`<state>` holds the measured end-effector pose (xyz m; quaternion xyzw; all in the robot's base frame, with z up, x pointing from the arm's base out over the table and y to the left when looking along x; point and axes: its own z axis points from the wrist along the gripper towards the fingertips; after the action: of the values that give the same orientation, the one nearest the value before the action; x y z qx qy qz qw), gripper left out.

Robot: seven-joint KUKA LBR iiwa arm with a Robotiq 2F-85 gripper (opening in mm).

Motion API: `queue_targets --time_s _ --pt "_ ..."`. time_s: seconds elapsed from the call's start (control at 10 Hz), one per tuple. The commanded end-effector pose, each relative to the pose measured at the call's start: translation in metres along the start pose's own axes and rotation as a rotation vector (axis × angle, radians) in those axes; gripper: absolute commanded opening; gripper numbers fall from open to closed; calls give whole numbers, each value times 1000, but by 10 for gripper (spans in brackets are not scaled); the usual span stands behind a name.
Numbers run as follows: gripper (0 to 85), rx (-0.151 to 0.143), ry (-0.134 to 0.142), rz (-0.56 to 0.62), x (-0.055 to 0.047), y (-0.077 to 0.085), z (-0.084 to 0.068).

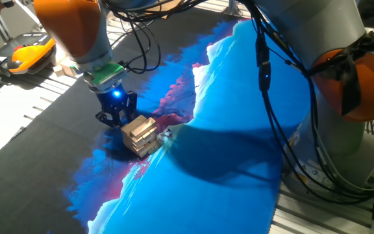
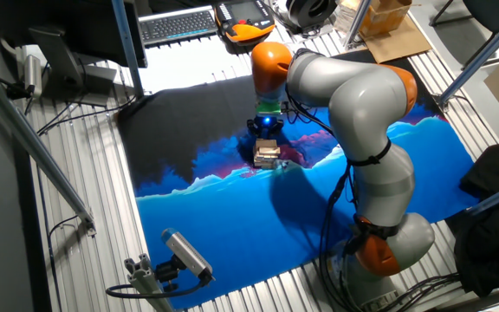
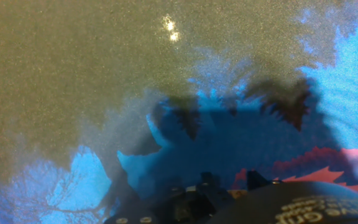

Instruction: Play Jenga

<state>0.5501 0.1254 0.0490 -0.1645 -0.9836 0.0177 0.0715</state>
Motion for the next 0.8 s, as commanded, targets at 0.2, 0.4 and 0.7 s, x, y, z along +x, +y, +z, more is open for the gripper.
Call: queue_targets --time_s 0.2,0.4,0.7 --pt "340 2 -1 0 0 0 0" --pt "340 3 -2 -6 -1 -2 0" --pt "340 3 1 -9 -1 -2 0"
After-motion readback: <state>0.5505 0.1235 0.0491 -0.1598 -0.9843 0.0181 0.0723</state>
